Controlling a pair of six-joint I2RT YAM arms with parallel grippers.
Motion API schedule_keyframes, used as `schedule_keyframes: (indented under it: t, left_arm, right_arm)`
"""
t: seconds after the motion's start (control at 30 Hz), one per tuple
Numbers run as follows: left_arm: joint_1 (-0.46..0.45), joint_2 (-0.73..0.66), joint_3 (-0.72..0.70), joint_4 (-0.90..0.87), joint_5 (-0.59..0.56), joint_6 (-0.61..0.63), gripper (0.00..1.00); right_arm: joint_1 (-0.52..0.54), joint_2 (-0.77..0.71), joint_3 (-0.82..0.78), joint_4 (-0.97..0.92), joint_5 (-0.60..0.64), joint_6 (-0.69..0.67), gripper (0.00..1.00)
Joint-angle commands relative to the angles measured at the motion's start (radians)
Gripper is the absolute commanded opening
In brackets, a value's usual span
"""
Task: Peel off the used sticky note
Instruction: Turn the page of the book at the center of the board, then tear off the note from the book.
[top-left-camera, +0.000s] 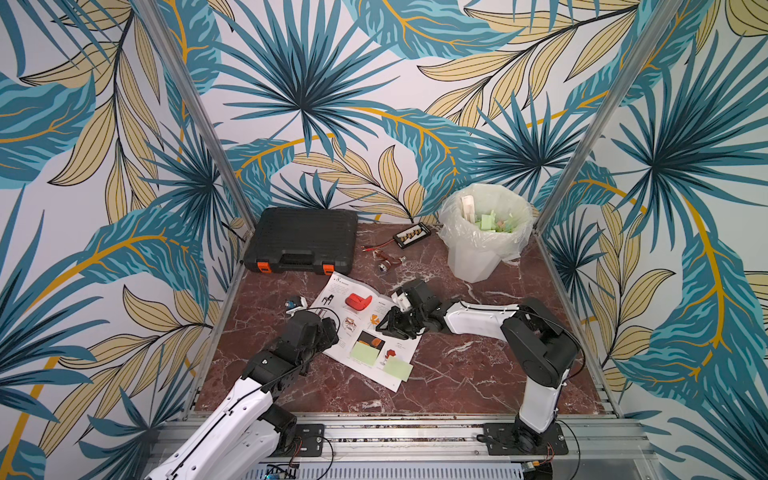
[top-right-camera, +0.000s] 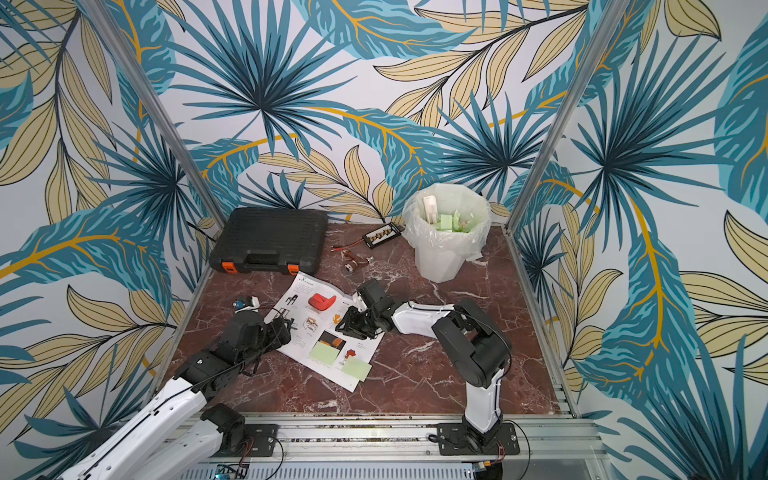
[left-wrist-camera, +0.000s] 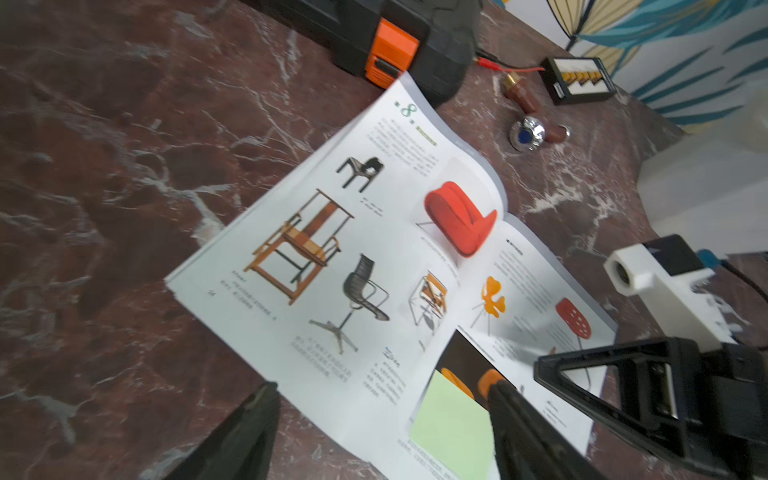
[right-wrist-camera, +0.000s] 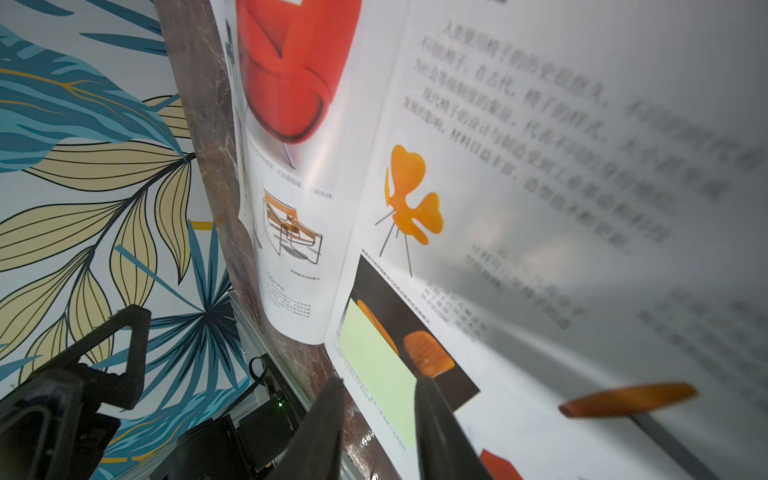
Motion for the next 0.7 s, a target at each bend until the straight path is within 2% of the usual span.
schedule_keyframes:
  t: [0.0,0.2,0.3,0.67]
  left_arm:
    - [-0.004,0.069,0.007,0.139,0.202,0.069,0.82]
    - [-0.075,0.215,-0.005,0.265,0.312,0.119,0.82]
    - [-0.099,0.289,0.005,0.276,0.311,0.126,0.8]
    - [-0.1,0.499,0.007,0.339,0.313,0.103,0.78]
  right_arm:
    - [0.02,-0.029,-0.044,0.05,-0.016,0.032,0.32]
    - [0.051,-0.047,-0.129,0.151,-0.004,0.096,0.32]
    - [0.066,-0.058,-0.166,0.186,0.004,0.122,0.32]
    - [0.095,-0.097,-0.279,0.287,0.047,0.192,0.33]
